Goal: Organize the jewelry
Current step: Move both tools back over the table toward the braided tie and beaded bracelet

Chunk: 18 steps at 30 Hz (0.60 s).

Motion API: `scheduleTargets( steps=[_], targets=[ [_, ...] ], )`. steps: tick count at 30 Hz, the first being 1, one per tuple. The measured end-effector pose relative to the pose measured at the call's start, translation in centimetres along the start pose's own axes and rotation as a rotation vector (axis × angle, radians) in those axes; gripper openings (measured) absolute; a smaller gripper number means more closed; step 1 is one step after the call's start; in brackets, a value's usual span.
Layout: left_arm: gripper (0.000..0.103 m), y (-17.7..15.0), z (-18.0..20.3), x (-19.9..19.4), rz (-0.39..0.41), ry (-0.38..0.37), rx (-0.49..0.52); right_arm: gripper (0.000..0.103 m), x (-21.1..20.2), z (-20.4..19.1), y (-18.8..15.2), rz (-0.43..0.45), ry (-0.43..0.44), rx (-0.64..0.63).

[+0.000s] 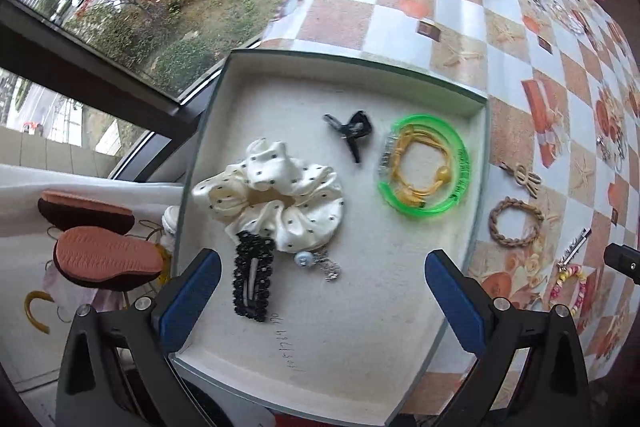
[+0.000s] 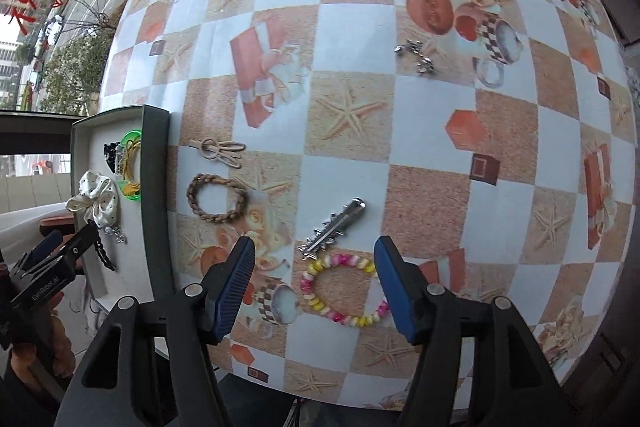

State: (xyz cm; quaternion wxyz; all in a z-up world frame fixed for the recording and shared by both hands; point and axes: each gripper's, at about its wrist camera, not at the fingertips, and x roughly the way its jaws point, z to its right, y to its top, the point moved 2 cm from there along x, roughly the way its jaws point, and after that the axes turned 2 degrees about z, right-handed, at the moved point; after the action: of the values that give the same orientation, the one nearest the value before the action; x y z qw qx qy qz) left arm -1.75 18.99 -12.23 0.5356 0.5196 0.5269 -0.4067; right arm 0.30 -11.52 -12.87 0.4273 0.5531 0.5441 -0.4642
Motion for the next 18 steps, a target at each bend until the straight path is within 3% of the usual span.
scheduleTargets(
  steps=[1,10,18],
  targets=[
    [0.103,0.1,0.7,-0.1,0.000,-0.017,0.022,0.079,-0.1,0.6,-0.1,0.004,0.001,0.014],
    [0.103,0.6,6.7,-2.0,0.031,-0.104,0.132,0.080,-0.6,4.7,0.1,0.016,-0.013,0.090],
    [0.103,0.7,11.7,-2.3,0.041,-0.119,0.228,0.080,-0.3,6.6,-0.1,0.001,-0.006,0.113]
  ],
)
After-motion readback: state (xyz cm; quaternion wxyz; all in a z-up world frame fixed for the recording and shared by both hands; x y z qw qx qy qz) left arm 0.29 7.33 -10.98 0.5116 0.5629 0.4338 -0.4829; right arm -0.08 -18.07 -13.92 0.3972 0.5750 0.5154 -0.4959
